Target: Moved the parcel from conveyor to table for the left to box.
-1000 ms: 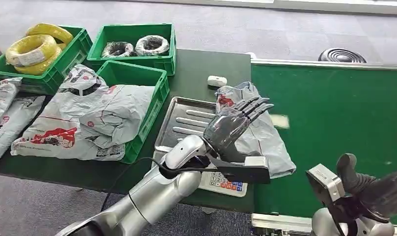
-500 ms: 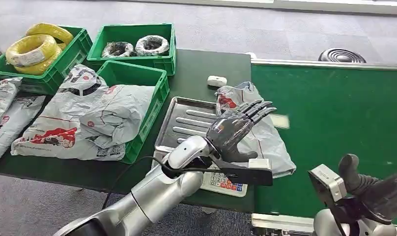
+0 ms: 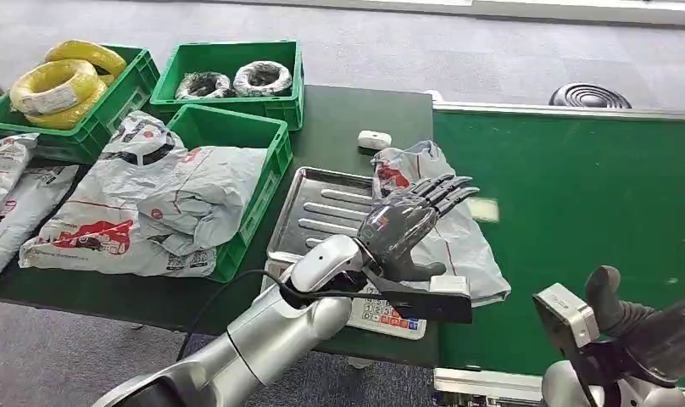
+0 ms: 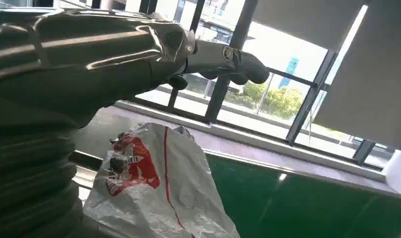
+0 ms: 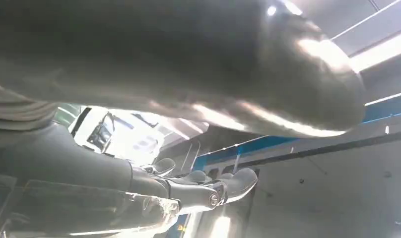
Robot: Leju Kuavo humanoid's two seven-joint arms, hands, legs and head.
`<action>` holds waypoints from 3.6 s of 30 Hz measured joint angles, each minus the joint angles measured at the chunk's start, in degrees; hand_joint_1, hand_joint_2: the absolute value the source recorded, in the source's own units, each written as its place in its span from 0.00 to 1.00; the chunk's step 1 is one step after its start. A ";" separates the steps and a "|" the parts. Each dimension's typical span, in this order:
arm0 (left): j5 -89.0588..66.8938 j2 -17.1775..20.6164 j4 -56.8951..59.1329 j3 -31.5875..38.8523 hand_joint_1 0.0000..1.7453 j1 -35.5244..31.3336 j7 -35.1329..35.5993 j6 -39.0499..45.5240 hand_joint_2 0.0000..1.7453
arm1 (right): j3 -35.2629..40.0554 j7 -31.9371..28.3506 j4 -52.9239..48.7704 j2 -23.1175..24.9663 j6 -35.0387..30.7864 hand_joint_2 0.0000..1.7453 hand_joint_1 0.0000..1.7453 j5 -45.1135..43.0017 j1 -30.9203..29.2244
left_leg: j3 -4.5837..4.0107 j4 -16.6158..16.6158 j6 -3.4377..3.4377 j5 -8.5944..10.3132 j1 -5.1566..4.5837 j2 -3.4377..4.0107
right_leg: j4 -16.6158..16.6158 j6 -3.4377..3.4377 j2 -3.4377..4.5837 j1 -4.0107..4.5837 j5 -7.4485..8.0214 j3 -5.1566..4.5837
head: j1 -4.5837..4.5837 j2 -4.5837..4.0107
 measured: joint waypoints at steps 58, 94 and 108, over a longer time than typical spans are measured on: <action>0.00 0.00 0.02 -0.55 0.00 -0.04 0.00 0.02 1.00 | -0.11 0.00 0.00 0.00 0.00 0.00 0.00 0.00 0.01 | 0.00 0.00 0.00 0.00 0.00 0.00 | 0.00 0.00 0.00 0.00 0.00 0.00 | 0.00 0.00; 6.71 3.91 6.58 15.65 0.00 0.91 -5.62 8.35 1.00 | 3.87 2.12 0.92 0.02 0.00 0.00 0.00 1.31 0.58 | -0.04 -0.02 0.03 0.06 0.01 0.03 | 0.03 -0.01 0.02 0.02 0.01 0.01 | 0.00 0.00; 3.61 3.37 9.05 15.26 0.00 0.70 -4.39 7.98 1.00 | 3.87 2.62 0.92 0.02 0.00 0.00 0.00 1.82 0.58 | -0.02 -0.02 0.03 0.06 0.01 0.04 | 0.03 -0.01 0.03 0.02 0.01 0.00 | 0.00 0.00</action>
